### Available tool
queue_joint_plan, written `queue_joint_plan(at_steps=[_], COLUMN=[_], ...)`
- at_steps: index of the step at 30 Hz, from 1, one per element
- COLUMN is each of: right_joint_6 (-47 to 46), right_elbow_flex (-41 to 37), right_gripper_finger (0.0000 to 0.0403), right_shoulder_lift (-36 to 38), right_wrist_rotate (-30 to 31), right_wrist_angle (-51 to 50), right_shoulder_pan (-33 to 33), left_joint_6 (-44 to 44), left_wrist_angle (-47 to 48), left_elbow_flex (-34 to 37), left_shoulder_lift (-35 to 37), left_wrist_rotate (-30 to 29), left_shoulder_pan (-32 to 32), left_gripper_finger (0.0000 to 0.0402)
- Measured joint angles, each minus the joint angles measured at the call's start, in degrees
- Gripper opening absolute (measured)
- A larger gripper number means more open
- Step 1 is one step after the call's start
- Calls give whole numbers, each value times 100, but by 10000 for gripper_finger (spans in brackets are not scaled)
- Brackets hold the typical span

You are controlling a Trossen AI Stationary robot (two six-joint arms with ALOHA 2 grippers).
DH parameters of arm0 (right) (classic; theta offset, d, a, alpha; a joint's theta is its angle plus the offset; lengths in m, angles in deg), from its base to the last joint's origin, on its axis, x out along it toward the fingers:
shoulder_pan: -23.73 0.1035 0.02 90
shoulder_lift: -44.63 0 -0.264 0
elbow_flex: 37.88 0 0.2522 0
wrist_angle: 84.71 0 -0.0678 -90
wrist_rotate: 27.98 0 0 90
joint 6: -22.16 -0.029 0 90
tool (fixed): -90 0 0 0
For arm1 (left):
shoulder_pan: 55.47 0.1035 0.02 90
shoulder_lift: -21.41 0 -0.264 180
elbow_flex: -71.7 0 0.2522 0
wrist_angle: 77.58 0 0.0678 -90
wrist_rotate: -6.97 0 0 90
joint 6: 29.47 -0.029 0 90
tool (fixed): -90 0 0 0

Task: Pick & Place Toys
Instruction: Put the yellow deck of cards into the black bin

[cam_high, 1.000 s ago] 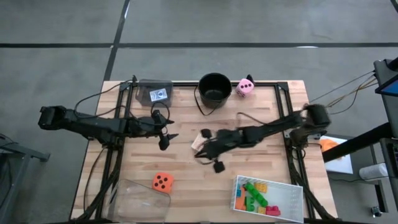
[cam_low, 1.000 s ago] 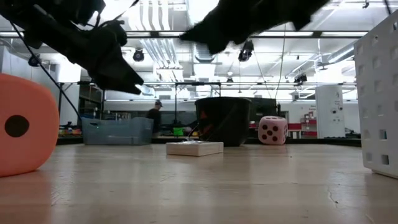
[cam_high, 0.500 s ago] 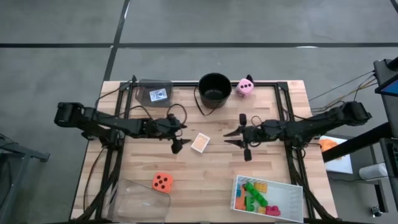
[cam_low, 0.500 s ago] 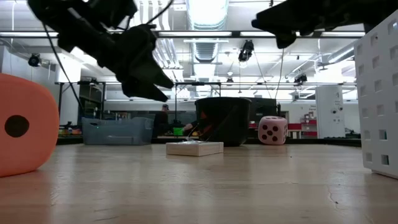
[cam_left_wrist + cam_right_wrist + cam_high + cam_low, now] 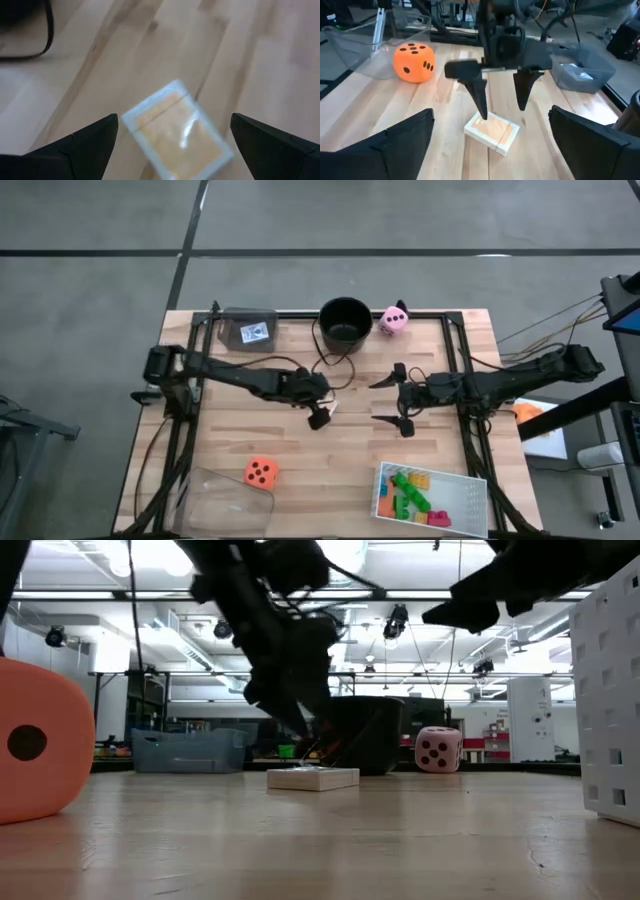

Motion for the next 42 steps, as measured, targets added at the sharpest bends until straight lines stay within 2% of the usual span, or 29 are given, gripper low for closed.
queue_joint_plan(at_steps=[3,9,18,29,37,42], right_joint_6=[-17,-45,-44,-45,-47,-59], right_elbow_flex=[11,4,6,6,6,8], right_gripper_finger=[371,361,361,361,361,361], right_shoulder_lift=[-83,-136,-72,-83,-87,-87], right_wrist_rotate=[6,17,15,0,-3,-3], right_wrist_angle=[-117,-184,-174,-178,-196,-256], right_shoulder_pan=[1,4,4,4,4,7], left_joint_6=[119,318,1058,1316,1431,1339], left_wrist_angle=[836,1187,1263,1305,1245,1308], left_elbow_flex=[-631,-1265,-1179,-1146,-1252,-1294], left_shoulder_lift=[-417,-843,-947,-1032,-1482,-1515], left_wrist_rotate=[-54,-36,165,-150,117,120], left_shoulder_pan=[4,0,22,20,-17,-50], left_gripper_finger=[387,386,397,400,400,400])
